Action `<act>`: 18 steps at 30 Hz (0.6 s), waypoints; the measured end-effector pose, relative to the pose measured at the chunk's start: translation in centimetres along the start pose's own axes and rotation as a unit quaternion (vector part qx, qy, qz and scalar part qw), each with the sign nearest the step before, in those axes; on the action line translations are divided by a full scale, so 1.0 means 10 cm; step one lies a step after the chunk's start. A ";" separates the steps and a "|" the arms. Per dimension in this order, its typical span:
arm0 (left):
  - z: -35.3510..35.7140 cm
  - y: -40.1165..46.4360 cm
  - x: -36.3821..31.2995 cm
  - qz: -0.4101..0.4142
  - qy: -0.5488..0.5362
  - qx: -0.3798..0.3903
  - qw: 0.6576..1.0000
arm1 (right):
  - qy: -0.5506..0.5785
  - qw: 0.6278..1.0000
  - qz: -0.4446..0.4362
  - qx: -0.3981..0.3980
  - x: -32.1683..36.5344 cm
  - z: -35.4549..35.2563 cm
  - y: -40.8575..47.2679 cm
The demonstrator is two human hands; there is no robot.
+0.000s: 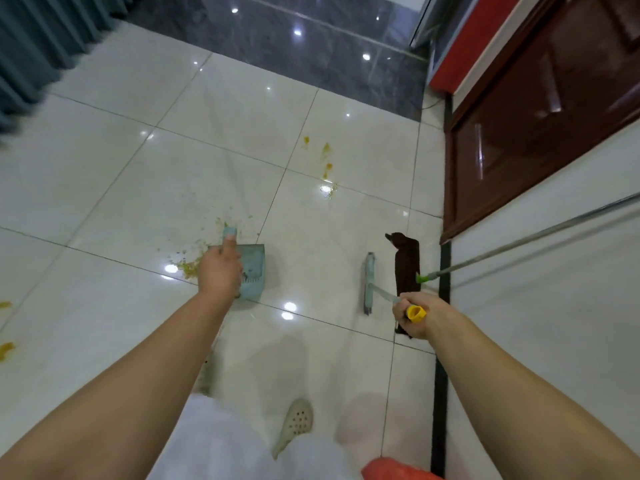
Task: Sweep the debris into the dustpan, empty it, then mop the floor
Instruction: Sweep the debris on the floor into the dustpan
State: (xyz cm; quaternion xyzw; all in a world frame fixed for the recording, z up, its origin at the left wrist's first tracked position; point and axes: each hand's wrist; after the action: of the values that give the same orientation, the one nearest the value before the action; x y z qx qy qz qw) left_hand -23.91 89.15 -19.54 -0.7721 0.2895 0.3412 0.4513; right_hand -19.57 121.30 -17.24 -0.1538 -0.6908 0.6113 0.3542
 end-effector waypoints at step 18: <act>-1.31 1.69 -0.54 0.017 0.009 0.109 0.994 | 0.113 0.987 0.101 -0.054 -1.65 2.68 0.00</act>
State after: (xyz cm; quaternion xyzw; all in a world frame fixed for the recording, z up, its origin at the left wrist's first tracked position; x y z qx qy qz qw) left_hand -36.47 70.96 -19.01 -0.7160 0.3424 0.3084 0.5244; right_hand -26.16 90.89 -22.30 -0.3097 -0.6595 0.5842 0.3575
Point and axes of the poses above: each hand's wrist, its own y-axis towards the middle knuckle, its own z-axis out of the palm, x = y × z, and after that the axes turned 4 degrees about y, right-handed
